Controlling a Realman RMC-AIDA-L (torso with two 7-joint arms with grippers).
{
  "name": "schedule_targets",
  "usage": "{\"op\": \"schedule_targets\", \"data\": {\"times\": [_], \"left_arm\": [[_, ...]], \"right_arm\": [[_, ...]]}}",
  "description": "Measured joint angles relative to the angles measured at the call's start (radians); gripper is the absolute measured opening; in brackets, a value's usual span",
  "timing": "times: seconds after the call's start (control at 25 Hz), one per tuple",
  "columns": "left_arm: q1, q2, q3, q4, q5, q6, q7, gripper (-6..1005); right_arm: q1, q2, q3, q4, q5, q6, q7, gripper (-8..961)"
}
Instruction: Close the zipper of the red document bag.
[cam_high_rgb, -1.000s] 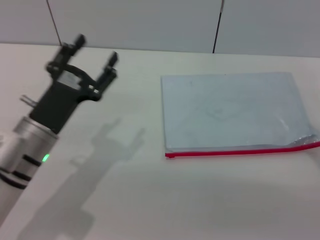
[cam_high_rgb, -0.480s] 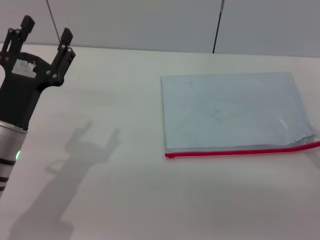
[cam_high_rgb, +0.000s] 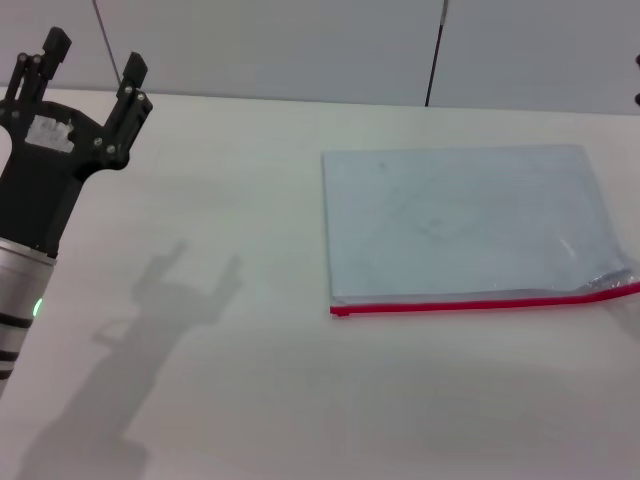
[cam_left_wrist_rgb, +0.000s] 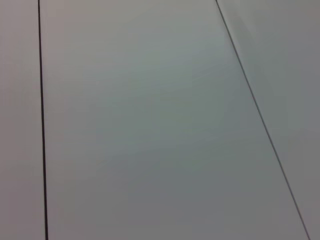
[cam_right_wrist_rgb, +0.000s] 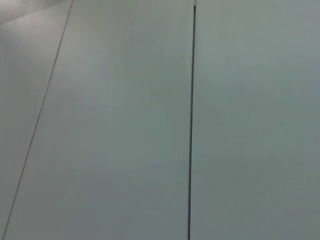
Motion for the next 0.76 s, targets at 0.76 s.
{"op": "schedule_targets", "data": {"times": [0.76], "left_arm": [[-0.009,0.0,0.001,0.0,0.0,-0.012,0.007,753]], "right_arm": [[-0.012,-0.001,-0.034,0.011,-0.013,-0.103,0.009,888]]}}
